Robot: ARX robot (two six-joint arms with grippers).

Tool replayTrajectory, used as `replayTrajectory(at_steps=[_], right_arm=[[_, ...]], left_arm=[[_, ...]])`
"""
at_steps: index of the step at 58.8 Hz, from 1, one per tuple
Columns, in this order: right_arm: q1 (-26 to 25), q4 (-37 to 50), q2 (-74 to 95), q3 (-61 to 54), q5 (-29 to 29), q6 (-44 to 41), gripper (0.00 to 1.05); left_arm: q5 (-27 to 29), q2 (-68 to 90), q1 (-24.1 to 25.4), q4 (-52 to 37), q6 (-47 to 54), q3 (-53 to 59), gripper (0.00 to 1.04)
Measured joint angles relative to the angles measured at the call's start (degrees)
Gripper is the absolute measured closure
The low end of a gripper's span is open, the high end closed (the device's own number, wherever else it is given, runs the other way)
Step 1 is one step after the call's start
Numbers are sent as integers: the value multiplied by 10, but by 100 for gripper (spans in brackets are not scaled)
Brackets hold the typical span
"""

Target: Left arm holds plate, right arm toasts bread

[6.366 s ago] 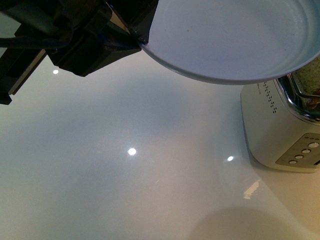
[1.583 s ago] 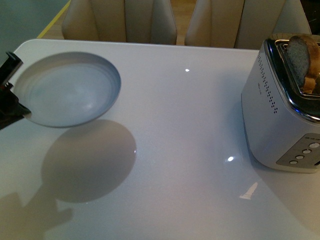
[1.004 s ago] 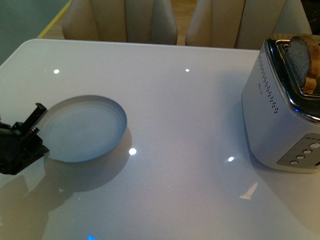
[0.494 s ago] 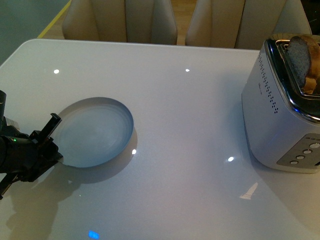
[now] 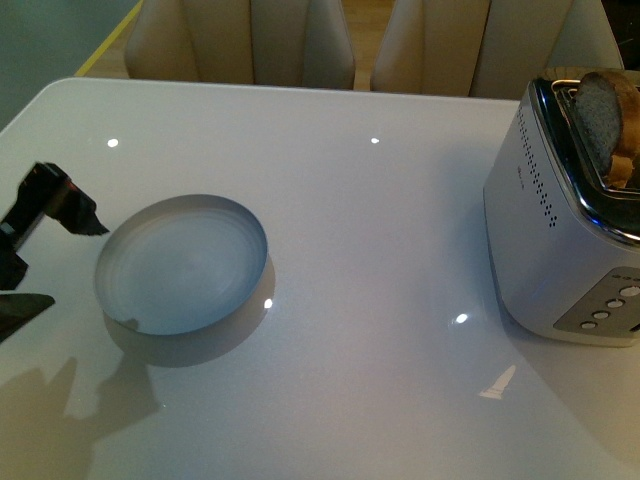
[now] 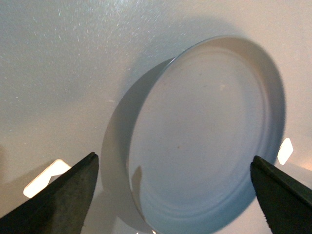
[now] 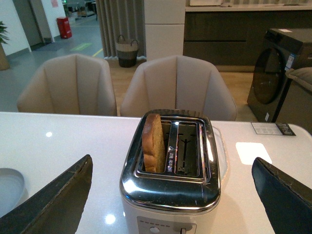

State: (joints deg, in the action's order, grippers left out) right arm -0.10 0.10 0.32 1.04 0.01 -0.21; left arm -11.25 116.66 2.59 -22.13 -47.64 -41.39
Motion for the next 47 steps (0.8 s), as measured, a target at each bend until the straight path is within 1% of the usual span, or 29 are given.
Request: replayTrajectory(at_steps=[3,13,16,21,27,29,35,47], right_arm=[[0,0,0,0,0,0,9],[0,0,0,0,0,0,9],[0,0,0,0,0,0,9],[0,0,0,0,0,0,9],[0,0,0,0,0,0,9],[0,0,0,0,0,0,9],[0,0,0,0,0,0,9],[0,0,0,0,0,0,9]], left_arm=[[2,-43,-1,21,7,8,8],[19,-188,-16,110,24,20,7],[36,-245,-30,150,24,20,7],[59,-301,-51,188,24,20,7],[94,-364,-92,238,15,9,7],[106,-386,-113,254,9,2,7],[110,-413,-143,260,0,-9,7],[113,-413,-145,263,-5,-10,7]])
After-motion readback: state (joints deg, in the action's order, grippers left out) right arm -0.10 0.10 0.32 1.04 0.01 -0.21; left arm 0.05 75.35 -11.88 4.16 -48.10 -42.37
